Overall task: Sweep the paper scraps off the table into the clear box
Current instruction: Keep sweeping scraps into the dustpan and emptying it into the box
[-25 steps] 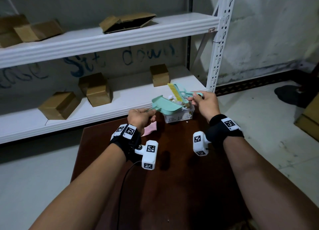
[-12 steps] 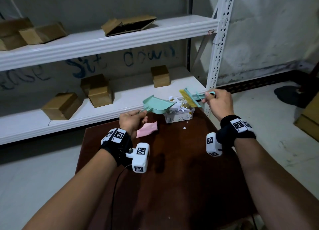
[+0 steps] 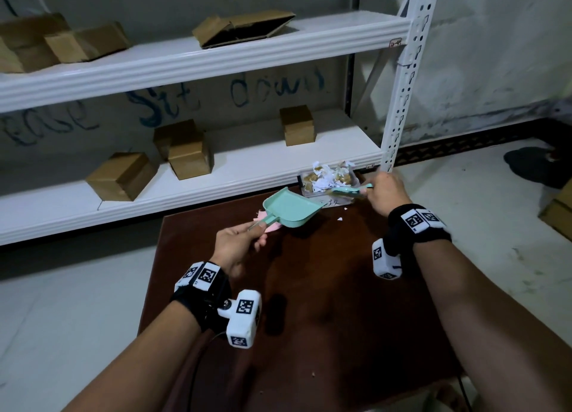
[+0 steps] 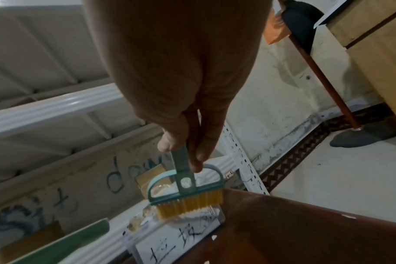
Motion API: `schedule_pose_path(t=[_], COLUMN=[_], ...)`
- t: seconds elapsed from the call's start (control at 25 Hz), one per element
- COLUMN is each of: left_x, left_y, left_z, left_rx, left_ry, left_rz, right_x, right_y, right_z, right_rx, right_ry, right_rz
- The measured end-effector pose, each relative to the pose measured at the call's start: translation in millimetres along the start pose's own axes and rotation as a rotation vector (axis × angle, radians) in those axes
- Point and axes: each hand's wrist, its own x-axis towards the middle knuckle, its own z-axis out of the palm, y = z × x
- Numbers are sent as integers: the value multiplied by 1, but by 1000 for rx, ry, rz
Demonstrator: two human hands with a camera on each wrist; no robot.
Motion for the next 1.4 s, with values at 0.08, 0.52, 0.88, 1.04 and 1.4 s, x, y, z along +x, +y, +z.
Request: schedule_pose_path(t=[0.08,0.52,0.88,1.04,1.4], left_x=[-6,-16,-16,-19,-21], left_y=[-7,-10,-4,-3,-9], left_z=[-9,-44,-62,-72,-92], left_rx=[-12,-33,-53,-22,187], left_ry=[-10,-7,9,26,-35], left_rz=[-26,-27,-6,4,-57], right_x=[0,-5,-19,-32,-28], right_y=[0,8,-14,-30,-13], right_z=[11,57,43,19,6], right_rx=[-30,-168,-204,-196,-207], right_ry=[-20,-195,-310,-366,-22], right_rz=[1,-51,-116,-121,-55])
